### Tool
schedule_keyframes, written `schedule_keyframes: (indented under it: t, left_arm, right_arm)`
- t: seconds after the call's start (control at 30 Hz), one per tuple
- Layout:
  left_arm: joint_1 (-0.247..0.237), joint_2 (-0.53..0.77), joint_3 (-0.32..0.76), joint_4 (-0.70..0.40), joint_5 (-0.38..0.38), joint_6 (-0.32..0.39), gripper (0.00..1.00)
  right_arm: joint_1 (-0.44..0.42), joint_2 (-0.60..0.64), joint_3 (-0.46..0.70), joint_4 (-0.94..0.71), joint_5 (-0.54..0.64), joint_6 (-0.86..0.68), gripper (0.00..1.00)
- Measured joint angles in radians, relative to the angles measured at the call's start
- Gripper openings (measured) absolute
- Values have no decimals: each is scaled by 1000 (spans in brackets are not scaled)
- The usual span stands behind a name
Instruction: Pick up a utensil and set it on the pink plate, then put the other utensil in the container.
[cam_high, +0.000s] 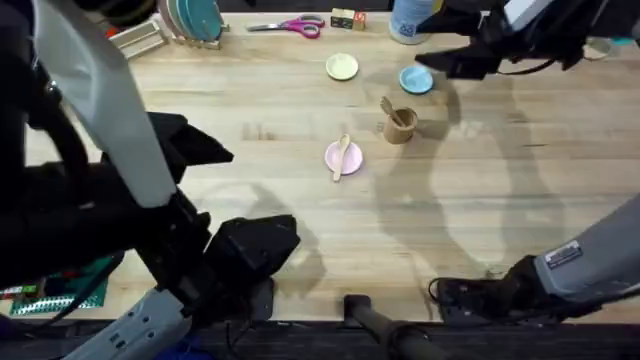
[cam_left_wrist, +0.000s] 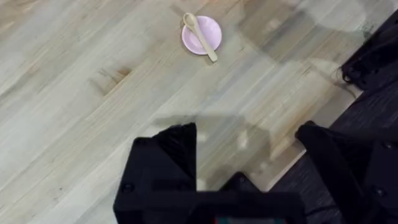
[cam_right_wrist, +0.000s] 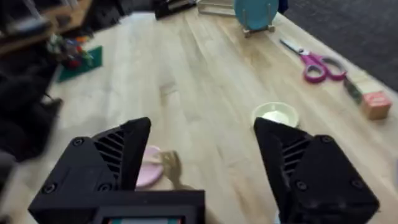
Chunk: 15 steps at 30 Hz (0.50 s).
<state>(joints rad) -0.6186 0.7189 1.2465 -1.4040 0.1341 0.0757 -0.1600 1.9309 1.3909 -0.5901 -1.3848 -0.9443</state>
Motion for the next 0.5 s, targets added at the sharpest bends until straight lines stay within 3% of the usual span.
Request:
schedule_keyframes:
  t: [0.1, 0.13, 0.5]
  left_arm:
    - [0, 0, 0, 0, 0, 0, 994]
    - [0, 0, 0, 0, 0, 0, 993]
    - [0, 0, 0, 0, 0, 0, 993]
  right_arm:
    - [0, -56, 2, -64, 29, 108, 998]
    - [0, -162, 7, -239, 138, 184, 998]
    - [0, -326, 10, -609, 389, 205, 997]
